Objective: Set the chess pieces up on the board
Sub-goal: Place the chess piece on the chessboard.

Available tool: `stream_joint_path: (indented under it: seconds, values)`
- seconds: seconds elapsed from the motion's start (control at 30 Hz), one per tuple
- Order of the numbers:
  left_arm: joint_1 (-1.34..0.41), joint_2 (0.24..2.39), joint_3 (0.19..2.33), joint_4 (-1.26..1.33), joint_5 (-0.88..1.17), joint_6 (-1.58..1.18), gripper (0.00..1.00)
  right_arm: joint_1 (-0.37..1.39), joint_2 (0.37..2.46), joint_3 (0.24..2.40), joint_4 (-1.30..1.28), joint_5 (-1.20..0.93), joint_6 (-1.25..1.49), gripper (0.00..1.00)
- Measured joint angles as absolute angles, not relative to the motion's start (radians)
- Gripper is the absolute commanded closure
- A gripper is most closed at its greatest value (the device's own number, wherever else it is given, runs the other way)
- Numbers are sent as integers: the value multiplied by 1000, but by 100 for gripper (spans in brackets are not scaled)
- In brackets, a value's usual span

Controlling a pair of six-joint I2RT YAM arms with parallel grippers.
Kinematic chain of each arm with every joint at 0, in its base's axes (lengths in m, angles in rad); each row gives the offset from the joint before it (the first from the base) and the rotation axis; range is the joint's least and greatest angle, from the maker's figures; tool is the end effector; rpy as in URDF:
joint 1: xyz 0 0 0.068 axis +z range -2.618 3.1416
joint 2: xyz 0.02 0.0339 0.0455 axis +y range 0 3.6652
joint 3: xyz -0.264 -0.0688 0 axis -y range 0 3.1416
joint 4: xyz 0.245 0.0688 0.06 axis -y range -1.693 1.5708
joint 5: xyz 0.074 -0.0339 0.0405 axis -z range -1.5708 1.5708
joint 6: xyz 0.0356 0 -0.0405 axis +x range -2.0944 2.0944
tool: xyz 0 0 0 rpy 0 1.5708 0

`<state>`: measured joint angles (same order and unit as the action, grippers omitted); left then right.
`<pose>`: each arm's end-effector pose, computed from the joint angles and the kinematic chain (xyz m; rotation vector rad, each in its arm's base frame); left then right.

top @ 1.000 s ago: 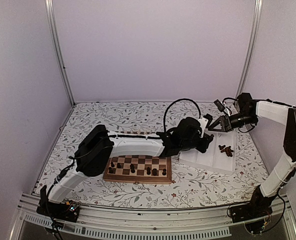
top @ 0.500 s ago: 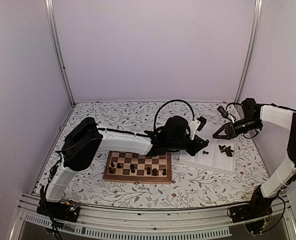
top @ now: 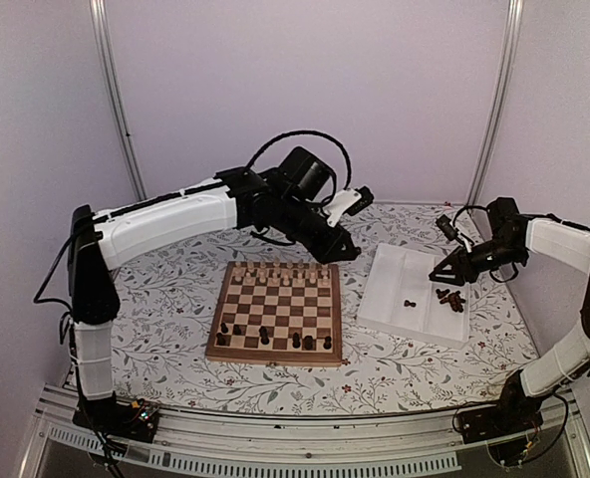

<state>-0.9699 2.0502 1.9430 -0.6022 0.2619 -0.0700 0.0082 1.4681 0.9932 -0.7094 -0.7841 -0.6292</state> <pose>0.2604 -0.3962 0.3106 1.1702 2.0902 -0.8191 0.2754 0.0274 0.2256 -0.9471 2.2436 0.8105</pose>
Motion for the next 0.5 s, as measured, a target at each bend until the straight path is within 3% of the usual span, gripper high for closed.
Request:
stream_joint_path:
  seconds: [0.27, 0.5]
  values:
    - [-886, 1980, 1761, -1029, 147, 7, 99, 8, 1468, 984, -672, -792, -628, 55]
    - [-872, 2070, 1678, -1180, 90, -7, 100, 8, 1468, 961, -666, -797, -629, 56]
